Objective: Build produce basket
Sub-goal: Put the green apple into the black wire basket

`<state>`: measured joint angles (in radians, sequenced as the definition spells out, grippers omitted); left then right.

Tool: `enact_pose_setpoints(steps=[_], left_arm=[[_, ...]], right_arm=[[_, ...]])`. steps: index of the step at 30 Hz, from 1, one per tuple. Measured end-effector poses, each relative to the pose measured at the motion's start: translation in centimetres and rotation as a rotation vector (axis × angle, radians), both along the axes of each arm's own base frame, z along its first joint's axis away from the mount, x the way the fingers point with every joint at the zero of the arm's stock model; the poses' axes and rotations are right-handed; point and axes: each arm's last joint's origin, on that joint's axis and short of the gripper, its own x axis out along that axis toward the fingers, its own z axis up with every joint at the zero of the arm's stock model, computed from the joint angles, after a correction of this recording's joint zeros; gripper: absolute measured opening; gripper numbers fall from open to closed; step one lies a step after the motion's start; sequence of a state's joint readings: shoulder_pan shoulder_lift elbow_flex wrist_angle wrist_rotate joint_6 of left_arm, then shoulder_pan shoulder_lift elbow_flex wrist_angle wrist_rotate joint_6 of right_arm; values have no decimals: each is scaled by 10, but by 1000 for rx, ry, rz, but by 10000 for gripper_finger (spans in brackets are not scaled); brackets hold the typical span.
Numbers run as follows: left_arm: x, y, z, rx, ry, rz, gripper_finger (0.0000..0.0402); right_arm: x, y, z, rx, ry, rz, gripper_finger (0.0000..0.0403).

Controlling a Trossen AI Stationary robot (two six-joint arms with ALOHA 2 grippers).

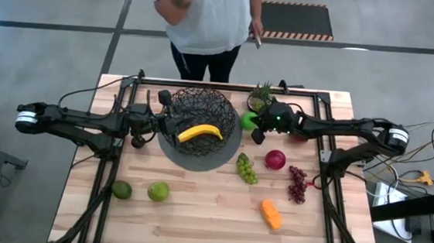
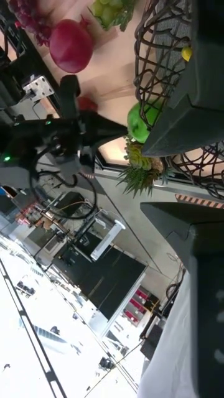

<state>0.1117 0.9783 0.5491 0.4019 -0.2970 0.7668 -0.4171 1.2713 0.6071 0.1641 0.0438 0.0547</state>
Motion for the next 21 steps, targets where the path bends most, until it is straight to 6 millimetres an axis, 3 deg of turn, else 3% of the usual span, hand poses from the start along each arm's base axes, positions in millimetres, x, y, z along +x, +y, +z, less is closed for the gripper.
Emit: enact_pose_setpoints(steps=[8,17,21], left_arm=[[0,0,0,-1,0,0,111],[0,0,0,-1,-1,0,111],[0,0,0,-2,0,0,111]], right_arm=[[-4,1,13,-31,-50,-13,25],[14,-9,-1,-199,-54,8,158],[17,-17,-7,-258,-51,-26,193]])
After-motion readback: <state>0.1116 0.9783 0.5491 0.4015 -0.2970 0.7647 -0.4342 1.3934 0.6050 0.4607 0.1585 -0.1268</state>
